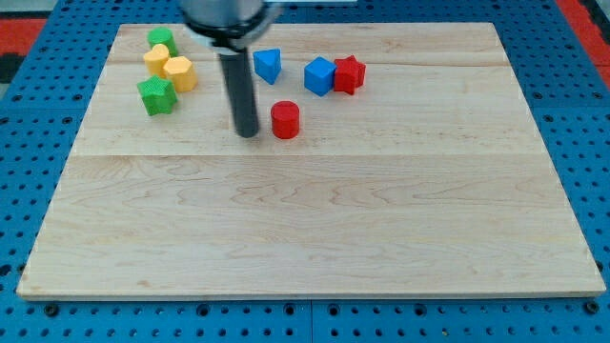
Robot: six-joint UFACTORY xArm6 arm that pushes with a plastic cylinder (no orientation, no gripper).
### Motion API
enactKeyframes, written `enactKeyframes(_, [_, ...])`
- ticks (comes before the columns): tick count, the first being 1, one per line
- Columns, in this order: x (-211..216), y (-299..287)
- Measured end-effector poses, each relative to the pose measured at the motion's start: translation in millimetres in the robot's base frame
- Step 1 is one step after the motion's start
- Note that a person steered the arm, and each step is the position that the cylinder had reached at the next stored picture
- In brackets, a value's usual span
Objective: Move the red circle bottom to the red star
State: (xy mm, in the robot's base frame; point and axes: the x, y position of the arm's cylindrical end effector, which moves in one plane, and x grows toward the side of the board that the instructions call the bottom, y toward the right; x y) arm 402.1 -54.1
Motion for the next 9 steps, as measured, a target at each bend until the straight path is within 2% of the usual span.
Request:
enactKeyframes(2, [-2.8,74.8])
enactKeyframes(3, [-2.9,74.5])
enactKeyframes(4, [-9.6,23.9])
enactKeyframes(5, [-25.1,19.2])
enactKeyframes(9, [-29.1,62.0])
